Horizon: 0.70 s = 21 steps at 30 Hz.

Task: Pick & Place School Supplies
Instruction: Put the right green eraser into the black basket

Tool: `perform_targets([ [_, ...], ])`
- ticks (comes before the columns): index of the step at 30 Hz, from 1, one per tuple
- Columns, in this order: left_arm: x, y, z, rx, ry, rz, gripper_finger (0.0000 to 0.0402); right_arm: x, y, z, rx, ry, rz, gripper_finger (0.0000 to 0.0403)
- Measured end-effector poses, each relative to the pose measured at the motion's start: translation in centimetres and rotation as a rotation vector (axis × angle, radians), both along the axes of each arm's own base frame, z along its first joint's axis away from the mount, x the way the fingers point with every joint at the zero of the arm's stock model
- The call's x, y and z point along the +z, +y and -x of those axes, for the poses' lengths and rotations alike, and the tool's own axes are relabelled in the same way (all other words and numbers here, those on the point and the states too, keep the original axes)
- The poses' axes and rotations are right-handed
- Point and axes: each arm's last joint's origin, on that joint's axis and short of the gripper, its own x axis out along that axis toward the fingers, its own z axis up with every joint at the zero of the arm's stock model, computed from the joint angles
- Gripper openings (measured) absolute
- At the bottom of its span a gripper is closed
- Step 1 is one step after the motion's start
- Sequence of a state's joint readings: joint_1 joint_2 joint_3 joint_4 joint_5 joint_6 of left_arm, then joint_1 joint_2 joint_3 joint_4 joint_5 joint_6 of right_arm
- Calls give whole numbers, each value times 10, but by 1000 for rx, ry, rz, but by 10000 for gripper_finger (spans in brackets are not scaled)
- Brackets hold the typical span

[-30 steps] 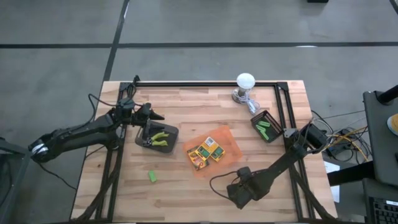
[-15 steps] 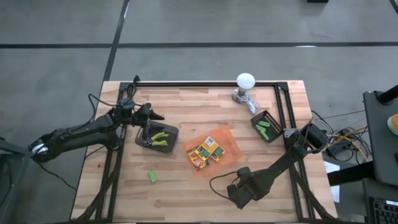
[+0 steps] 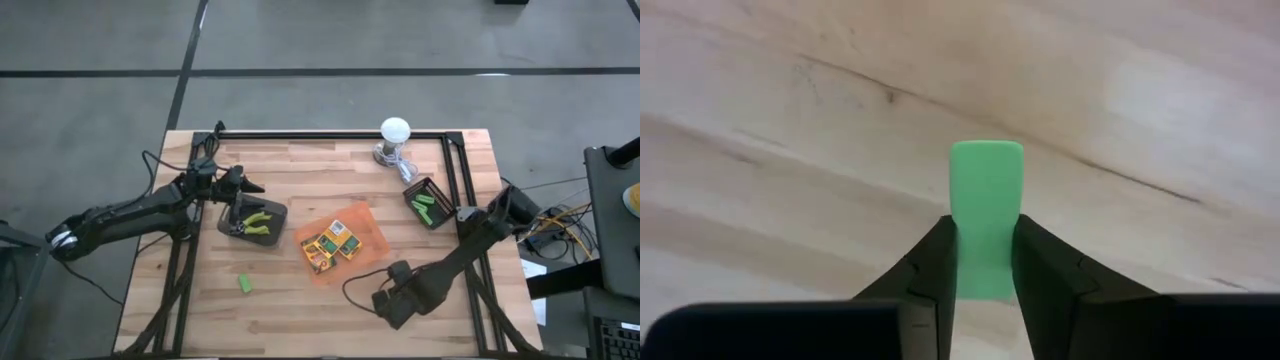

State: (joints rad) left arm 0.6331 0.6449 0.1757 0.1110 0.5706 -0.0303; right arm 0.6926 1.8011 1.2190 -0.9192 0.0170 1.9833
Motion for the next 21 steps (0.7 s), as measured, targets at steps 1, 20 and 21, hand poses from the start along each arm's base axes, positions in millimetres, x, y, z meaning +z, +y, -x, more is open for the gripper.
perform_targets([
  [1, 0, 0, 0, 0, 0, 0, 259, 7, -2, 3, 3, -2, -2, 77],
  [20, 0, 0, 0, 0, 0, 0, 259, 126, -92, 81, -49, -147, 119, 77],
  [21, 0, 0, 0, 0, 0, 0, 259, 132, -99, 85, -56, -168, 119, 77],
])
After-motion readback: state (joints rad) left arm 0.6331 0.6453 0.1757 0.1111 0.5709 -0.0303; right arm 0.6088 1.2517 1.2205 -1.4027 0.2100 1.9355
